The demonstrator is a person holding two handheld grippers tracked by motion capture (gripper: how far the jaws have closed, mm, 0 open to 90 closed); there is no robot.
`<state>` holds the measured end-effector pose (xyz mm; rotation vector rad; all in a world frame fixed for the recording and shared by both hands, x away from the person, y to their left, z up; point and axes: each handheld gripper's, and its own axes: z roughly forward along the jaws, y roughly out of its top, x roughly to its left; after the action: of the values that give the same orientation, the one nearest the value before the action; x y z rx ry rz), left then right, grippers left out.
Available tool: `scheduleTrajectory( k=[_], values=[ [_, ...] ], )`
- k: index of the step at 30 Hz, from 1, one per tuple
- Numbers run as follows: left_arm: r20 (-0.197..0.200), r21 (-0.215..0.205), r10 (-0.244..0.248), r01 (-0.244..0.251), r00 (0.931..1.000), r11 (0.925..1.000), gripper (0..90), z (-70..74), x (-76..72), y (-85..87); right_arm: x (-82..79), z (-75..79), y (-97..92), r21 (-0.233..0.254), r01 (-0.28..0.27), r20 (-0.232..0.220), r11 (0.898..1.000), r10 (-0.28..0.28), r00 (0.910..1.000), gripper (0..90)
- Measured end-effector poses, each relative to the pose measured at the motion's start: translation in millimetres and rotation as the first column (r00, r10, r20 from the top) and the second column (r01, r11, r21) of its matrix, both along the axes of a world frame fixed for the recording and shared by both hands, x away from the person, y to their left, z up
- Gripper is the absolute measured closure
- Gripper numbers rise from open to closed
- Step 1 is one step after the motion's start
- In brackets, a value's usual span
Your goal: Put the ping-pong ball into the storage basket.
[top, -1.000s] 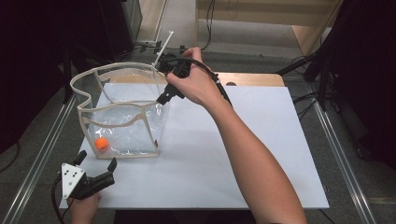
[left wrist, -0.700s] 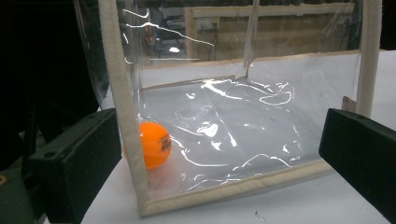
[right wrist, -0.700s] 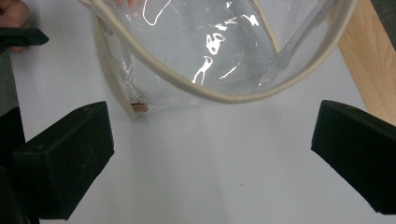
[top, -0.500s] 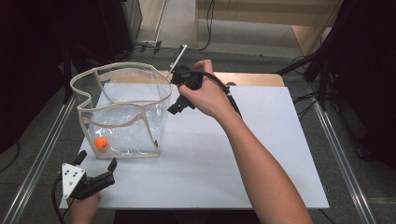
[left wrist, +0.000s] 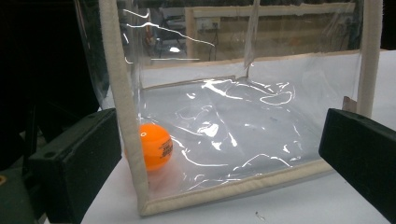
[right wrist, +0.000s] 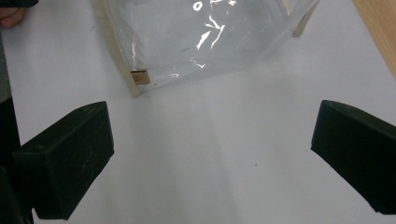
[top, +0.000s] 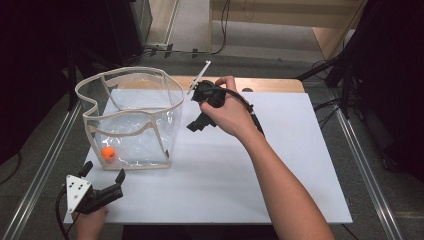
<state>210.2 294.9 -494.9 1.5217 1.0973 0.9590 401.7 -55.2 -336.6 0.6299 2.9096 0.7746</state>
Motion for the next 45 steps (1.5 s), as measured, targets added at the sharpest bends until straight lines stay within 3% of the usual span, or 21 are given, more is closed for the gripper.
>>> scheduleTrajectory(
  k=[18, 45],
  values=[
    [0.0, 0.006, 0.002, -0.002, 1.0, 1.0, 0.0, 0.0, -0.2, -0.3, -15.3, -23.9, -15.1, 0.022, -0.007, 0.009, 1.0, 0.007, 0.9999, 0.0],
    [0.001, 0.007, 0.002, -0.002, 1.0, 1.0, 0.0, -0.2, -0.4, -0.7, -32.1, -64.7, -54.2, 0.052, 0.062, -0.033, 0.997, -0.06, 0.9976, 0.0]
  ],
)
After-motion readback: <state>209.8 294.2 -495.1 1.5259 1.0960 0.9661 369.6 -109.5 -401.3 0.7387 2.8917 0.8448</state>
